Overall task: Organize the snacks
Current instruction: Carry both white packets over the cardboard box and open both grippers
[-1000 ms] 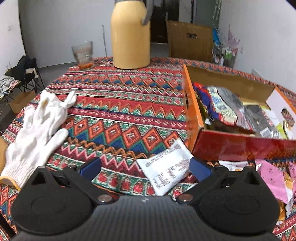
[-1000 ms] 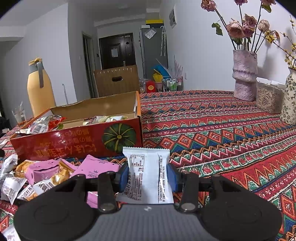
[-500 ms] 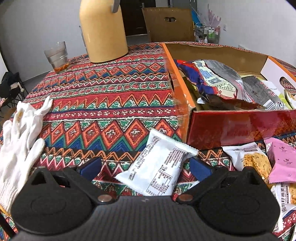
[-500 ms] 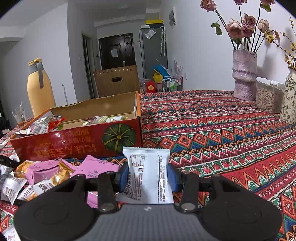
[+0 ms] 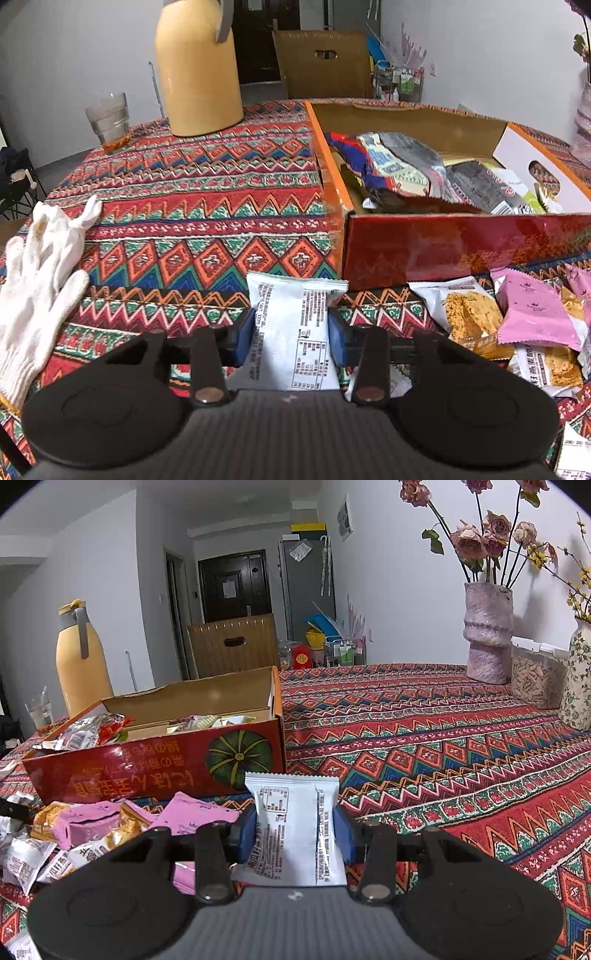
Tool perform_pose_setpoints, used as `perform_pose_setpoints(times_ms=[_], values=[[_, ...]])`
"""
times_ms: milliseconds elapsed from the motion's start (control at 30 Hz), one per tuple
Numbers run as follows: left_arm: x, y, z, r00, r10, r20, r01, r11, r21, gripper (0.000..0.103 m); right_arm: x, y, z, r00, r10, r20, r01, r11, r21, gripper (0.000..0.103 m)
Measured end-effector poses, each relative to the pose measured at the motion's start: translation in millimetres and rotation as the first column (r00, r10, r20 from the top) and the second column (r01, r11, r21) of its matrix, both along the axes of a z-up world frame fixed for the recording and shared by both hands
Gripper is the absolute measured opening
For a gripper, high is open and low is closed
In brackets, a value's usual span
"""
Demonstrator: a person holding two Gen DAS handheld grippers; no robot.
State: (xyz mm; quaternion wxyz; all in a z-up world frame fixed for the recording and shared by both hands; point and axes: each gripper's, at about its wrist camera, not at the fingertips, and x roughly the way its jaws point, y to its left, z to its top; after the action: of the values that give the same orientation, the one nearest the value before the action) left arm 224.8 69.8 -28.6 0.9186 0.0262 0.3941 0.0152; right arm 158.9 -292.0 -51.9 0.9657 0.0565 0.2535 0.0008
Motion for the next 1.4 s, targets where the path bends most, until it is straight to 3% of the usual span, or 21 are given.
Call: perform_pose_setpoints(times_ms=[200,367,667,1000,1400], values=[[-14.4,-3.4,16.8,0.998,0.003,0.058,-0.003,1.0,0.002,0.042,-4.2,0.3,2.1,1.0,0.0,0.028,0.0,1.0,0.0,0.043],[-28.1,-6.6,32.4,0.993,0.017,0.116,-0.013,0.999,-0.041,0.042,-10.9,4.0,8.2,0.997,0.002,0.073,-0.001,1.0,-0.017,0.043],[-36.0,-24.7,62.8,0.979,0.011,0.205,0.004,0.997,-0.072,0.042,-13.8,18.5,45.1,0.986,0.056,0.159,-0.051,0.998,-0.037,0.043],[-18.8,-62.7,88.8,0.962,-0.003,0.272,0.032,0.994,-0.101,0.042,29.6,47.9,75.3,0.973,0.134,0.19,-0.123,0.99,-0.065,0.043],[29.9,-98.7,91.6,0.957,0.04,0.287,-0.01,0.994,-0.106,0.042,91.2,58.2,72.5,0.976,0.138,0.166,-0.137,0.99,-0.019,0.043]])
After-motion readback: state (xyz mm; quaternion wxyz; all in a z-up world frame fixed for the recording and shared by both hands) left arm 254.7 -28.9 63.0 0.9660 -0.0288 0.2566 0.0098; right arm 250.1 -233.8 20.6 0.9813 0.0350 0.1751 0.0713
